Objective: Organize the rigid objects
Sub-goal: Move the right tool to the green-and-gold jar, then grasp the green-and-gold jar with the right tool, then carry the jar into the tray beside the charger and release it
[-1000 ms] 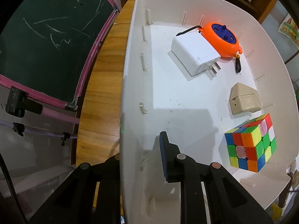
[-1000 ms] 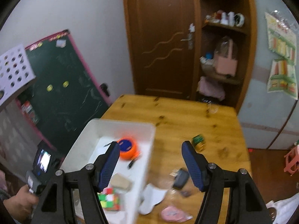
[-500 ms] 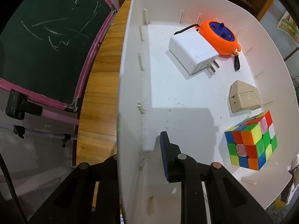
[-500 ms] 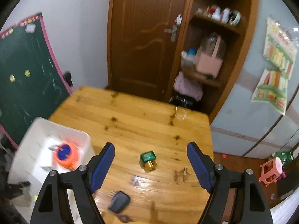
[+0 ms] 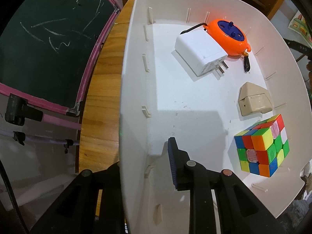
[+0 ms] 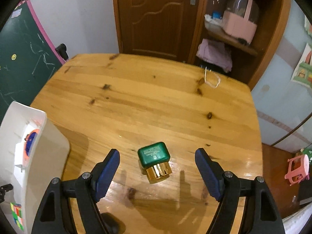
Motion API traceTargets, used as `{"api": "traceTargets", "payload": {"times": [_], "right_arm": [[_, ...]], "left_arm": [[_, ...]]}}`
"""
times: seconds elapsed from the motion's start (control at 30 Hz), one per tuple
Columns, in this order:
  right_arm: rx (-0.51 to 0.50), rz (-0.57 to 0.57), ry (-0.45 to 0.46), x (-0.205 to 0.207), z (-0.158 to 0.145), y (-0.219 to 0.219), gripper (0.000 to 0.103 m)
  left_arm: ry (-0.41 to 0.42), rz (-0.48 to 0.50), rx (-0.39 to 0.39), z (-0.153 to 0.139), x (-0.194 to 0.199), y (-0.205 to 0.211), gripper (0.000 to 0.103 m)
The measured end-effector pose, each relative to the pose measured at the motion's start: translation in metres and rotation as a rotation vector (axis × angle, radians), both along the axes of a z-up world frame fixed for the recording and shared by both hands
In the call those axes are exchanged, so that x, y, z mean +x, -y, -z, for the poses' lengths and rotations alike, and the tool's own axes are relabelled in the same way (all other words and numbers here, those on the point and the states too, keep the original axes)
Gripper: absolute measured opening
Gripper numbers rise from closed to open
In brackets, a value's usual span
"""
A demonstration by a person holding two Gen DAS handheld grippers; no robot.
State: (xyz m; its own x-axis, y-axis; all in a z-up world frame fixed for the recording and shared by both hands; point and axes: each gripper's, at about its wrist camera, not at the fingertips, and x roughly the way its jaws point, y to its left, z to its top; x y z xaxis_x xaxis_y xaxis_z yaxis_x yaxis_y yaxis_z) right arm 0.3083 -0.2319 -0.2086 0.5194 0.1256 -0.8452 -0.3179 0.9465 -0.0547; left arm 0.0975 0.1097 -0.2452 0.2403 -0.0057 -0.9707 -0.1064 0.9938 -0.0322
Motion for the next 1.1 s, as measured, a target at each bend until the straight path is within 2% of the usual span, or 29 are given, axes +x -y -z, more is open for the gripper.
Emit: {"api": "traceTargets", "payload": {"times": [0.13, 0.3, 0.37, 0.57, 0.67, 0.83, 0.97, 1.1], "right_arm": [[0.011, 0.008, -0.034, 0.007, 0.016, 0.004, 0.077], [0.045, 0.007, -0.083, 0.012, 0.03, 0.006, 0.056], [0.066, 0.003, -0.1, 0.013, 0.034, 0.006, 0.043], [0.116, 0.034, -0.12, 0.012, 0.034, 0.008, 0.041], [0.107, 0.069, -0.108, 0.006, 0.031, 0.007, 0.041], [0.148, 0.119, -0.091, -0.014, 0.01, 0.007, 0.041], [0.162, 0.126, -0.047, -0.039, -0.027, 0.001, 0.041], [0.166, 0.088, 0.036, -0.075, -0.085, -0.016, 0.041]], "left_arm": [[-0.003, -0.001, -0.002, 0.001, 0.002, -0.001, 0.025], [-0.002, -0.004, -0.006, 0.003, 0.004, -0.003, 0.025], [-0.001, -0.006, -0.007, 0.003, 0.004, -0.003, 0.025], [0.001, -0.011, -0.015, 0.004, 0.002, -0.006, 0.025], [0.007, -0.021, -0.022, 0.003, 0.002, -0.008, 0.025], [0.018, -0.027, -0.023, 0.003, -0.002, -0.01, 0.025], [0.019, -0.024, -0.025, 0.003, -0.003, -0.01, 0.025], [0.025, -0.023, -0.025, 0.0, -0.004, -0.009, 0.025]]}}
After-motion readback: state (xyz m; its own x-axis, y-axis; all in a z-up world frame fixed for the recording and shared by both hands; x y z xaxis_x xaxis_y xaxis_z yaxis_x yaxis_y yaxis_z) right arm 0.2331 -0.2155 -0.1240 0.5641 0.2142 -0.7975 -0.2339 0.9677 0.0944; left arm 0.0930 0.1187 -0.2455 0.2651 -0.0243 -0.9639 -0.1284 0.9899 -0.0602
